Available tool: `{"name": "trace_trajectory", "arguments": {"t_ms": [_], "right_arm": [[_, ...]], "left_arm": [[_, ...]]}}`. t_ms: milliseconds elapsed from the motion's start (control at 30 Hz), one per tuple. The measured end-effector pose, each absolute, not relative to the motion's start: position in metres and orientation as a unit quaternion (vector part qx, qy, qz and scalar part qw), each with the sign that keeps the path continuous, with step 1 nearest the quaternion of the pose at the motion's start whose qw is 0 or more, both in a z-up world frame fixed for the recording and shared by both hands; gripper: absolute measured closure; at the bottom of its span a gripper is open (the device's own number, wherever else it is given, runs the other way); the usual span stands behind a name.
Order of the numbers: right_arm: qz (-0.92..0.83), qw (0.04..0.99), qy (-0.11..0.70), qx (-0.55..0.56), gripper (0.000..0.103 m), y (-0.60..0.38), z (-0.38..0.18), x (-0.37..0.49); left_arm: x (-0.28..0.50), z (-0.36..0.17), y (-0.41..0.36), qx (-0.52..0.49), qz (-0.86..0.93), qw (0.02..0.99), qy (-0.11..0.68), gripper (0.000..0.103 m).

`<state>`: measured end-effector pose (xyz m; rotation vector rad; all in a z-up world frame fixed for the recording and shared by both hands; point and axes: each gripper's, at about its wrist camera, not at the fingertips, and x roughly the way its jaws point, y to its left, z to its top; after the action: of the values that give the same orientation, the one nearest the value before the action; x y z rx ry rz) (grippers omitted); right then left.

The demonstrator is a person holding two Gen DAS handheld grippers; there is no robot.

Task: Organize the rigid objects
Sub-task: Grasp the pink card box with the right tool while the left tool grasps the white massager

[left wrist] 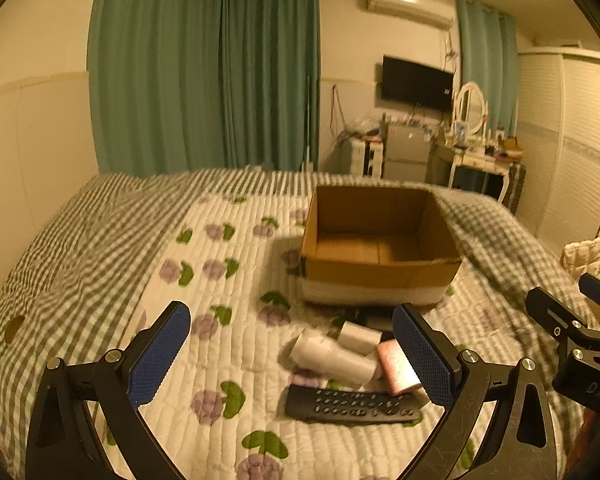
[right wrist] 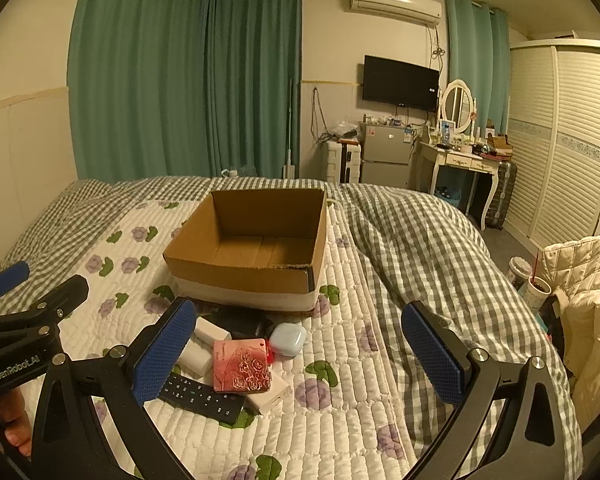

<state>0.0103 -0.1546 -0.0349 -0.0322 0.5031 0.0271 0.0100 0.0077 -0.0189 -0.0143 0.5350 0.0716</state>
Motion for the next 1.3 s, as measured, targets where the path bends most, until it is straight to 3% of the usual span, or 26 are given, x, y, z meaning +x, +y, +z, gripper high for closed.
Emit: {"name": "trace_trajectory", "arguments": {"t_ms": [433,600,667,733,800,1300], "right_arm": [[0.079,0.911,0.401,-0.053,0.0,-0.11,-0.139,0.084],[0.092,0.892,0.436,-0.072,0.005,-0.093,-0.169,0.112],[0.088,0.888,0.444,-0.084,0.012,-0.09,-0.179,0.121],[0.091,0.883,0.454,-0.074,0.03,-0.092,-0.185,0.127],[0.104,0.879,0.462,-0.059,0.035,-0.094,-0.188,0.129],[0.064,0.909,0.41,-0.041,0.036,-0.13,-0.149,0.12]], "left_arm": [[0.067,-0.088,0.018,0.045,0.097,0.923,0.371,0.0],[0.079,-0.098,0.019,0.058,0.09,0.919,0.379,0.0],[0.084,-0.103,0.019,0.058,0.087,0.917,0.386,0.0],[0.088,-0.106,0.018,0.056,0.08,0.915,0.393,0.0],[0.091,-0.111,0.015,0.056,0.074,0.912,0.401,0.0],[0.129,-0.137,-0.016,0.015,0.011,0.89,0.456,0.002]]}}
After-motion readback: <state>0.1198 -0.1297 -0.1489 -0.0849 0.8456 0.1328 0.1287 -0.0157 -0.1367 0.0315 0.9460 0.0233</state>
